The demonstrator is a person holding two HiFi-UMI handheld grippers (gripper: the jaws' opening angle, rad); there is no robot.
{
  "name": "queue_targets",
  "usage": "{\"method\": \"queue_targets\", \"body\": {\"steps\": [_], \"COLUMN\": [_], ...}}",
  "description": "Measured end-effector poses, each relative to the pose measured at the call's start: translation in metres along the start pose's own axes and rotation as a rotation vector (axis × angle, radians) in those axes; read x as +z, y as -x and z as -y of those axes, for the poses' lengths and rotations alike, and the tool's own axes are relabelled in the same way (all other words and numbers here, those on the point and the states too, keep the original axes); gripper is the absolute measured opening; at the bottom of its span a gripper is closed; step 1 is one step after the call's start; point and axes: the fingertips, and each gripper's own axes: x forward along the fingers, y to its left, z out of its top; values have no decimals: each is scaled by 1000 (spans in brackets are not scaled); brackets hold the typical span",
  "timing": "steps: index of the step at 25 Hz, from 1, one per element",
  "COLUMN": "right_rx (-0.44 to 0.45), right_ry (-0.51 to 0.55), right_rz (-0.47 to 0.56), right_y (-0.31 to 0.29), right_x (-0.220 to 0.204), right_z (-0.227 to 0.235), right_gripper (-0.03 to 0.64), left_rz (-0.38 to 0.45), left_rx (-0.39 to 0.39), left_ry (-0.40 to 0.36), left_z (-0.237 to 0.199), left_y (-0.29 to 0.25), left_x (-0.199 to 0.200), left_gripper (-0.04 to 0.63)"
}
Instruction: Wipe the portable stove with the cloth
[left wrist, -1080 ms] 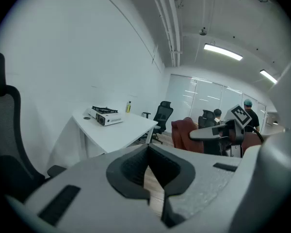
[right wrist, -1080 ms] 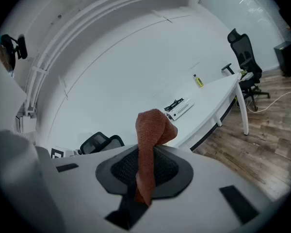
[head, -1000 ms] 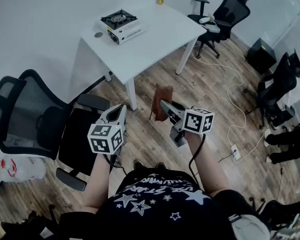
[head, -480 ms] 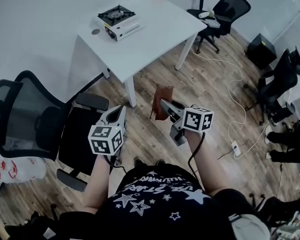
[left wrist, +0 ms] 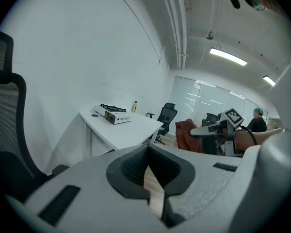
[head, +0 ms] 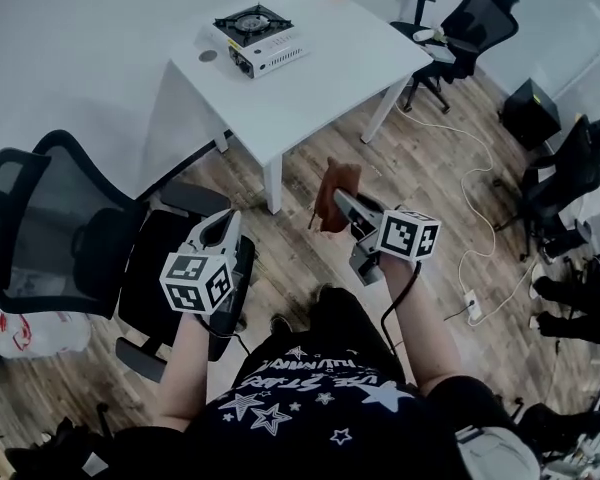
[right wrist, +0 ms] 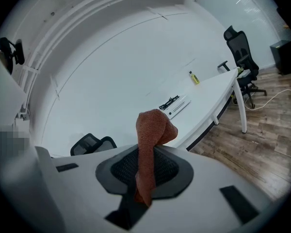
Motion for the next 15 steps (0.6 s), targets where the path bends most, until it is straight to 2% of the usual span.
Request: {"method": "queue_targets", "body": {"steps": [3, 7, 12, 15], "right_rx": [-8, 2, 67, 101], "right_ry": [-4, -33, -24, -16], "right_rz": [10, 17, 0, -22], "right_y": [-6, -23, -63, -88], "right_x": [11, 29, 71, 108], "right_z": [14, 39, 82, 115], "right_gripper": [61, 61, 61, 61], "left_rz": [11, 4, 15, 29], "left_rx": [-15, 14, 104, 163], "left_ry": [-8, -5, 6, 40], "left_z": [-4, -12, -30, -39], "left_y": [-7, -25, -72, -113], "left_x": [4, 5, 19, 37], "left_gripper": [6, 6, 6, 6]}}
